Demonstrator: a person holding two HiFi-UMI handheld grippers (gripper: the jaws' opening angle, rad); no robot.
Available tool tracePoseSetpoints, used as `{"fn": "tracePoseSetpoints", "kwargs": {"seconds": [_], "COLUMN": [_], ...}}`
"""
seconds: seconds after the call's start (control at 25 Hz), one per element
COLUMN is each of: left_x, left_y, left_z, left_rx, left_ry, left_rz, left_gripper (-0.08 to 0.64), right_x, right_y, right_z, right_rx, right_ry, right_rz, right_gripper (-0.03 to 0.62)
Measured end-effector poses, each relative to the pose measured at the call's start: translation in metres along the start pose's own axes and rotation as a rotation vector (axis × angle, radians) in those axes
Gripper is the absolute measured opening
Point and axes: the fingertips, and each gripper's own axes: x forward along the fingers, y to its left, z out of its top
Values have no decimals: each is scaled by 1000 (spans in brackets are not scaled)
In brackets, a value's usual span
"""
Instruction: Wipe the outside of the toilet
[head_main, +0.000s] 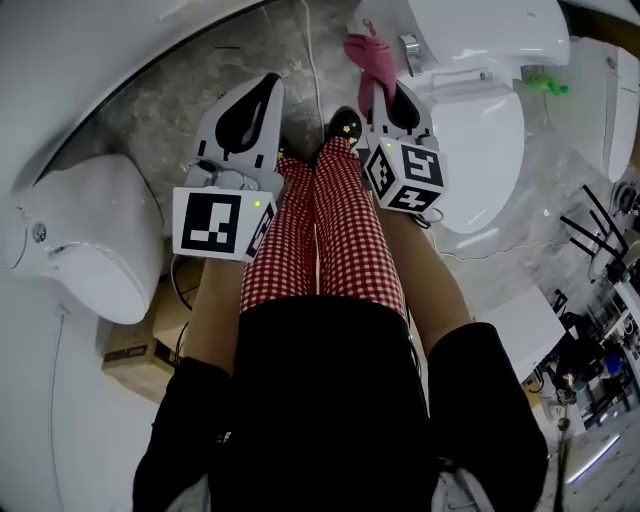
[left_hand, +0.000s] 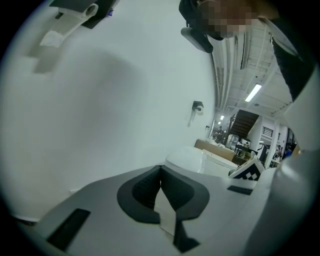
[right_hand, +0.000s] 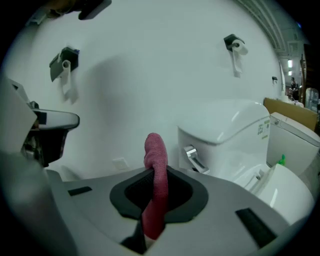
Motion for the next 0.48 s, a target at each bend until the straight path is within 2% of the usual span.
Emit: {"fn": "tracePoseSetpoints", "kwargs": {"seconds": [0.16,0.24,0.48], "left_x": [0,-3,-13], "left_y": [-3,-5,-1], "left_z": [24,36,90], "left_rx": [49,65,173], "left_ry": [-26,-33,-66], "left_rz": [-16,-29,-40], "left_gripper": [9,9,9], "right_x": [-20,-31,-59], "right_y": [27,36,50], "right_z": [59,85,143], "right_rx": [5,25,-29], "right_ry": [-170,-234,-293], "right_rz": [120,150,162], "right_gripper": [54,54,54]}}
